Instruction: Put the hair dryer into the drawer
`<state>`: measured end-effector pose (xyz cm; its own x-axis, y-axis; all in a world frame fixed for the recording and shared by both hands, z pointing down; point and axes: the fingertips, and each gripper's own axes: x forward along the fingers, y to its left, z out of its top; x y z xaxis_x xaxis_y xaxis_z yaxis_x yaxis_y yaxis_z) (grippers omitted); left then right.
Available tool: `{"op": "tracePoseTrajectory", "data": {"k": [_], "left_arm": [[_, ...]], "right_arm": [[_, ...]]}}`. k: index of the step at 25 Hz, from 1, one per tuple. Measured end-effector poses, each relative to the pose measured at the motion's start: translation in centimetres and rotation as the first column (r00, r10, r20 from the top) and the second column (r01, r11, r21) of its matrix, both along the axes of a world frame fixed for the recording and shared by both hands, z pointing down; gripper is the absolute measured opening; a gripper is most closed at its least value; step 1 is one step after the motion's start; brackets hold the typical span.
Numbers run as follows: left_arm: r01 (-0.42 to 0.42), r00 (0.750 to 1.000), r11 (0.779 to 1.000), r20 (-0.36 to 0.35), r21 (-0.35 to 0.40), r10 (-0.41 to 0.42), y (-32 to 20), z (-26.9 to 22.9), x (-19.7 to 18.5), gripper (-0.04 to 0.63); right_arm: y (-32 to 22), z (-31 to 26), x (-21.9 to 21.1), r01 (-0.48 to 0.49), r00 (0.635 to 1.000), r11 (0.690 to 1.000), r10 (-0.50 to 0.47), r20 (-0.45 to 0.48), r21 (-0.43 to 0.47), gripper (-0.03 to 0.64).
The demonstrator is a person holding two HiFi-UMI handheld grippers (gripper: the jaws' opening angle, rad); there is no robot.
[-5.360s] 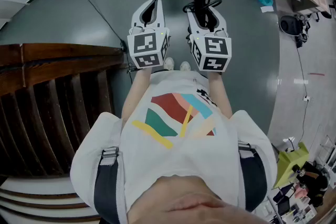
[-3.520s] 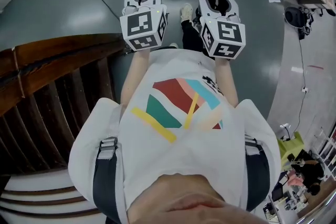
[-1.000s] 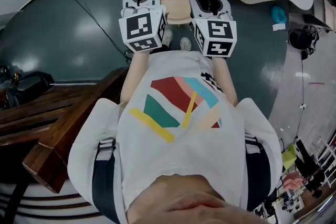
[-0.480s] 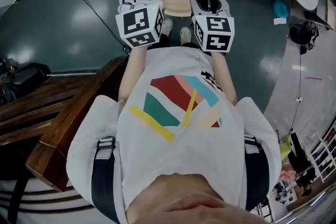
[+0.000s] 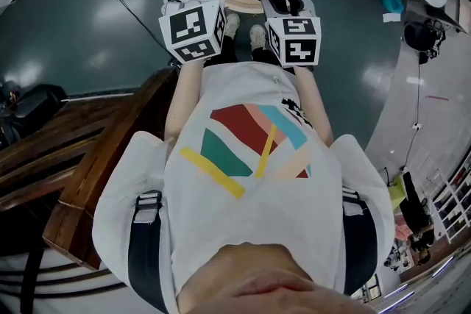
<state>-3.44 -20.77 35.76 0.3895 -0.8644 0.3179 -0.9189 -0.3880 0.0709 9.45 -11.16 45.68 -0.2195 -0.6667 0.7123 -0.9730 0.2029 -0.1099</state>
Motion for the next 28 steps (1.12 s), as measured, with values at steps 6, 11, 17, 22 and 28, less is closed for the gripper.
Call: {"op": "tracePoseTrajectory", "data": {"k": [6, 11, 17, 22, 28], "left_arm": [[-0.007, 1.0, 0.999, -0.001, -0.034, 0.007, -0.1, 1.4, -0.7, 0.014], [-0.015, 1.0, 0.998, -0.001, -0.066, 0.015, 0.0, 2.9, -0.7, 0.014], [-0.014, 1.0, 0.995, 0.0, -0.1, 0.014, -0.1, 4.2, -1.7, 0.014], [-0.004, 1.0, 0.993, -0.004, -0.121, 0.003, -0.2, 5.0, -2.9, 0.014], [0.016, 1.0, 0.985, -0.014, -0.17, -0.018, -0.9, 6.5, -2.8, 0.014]], "right_arm": [[0.8, 2.3, -1.0, 0.013, 1.0, 0.997, -0.013, 0.0, -0.076, 0.198], [1.8, 4.5, -1.7, 0.034, 0.999, 0.989, -0.035, -0.004, -0.145, 0.196], [1.9, 7.0, -2.7, 0.071, 0.995, 0.975, -0.084, -0.053, -0.209, 0.196], [1.8, 8.5, -3.5, 0.082, 0.992, 0.961, -0.105, -0.071, -0.264, 0.196], [1.0, 10.3, -3.0, 0.1, 0.986, 0.942, -0.137, -0.095, -0.32, 0.196]]}}
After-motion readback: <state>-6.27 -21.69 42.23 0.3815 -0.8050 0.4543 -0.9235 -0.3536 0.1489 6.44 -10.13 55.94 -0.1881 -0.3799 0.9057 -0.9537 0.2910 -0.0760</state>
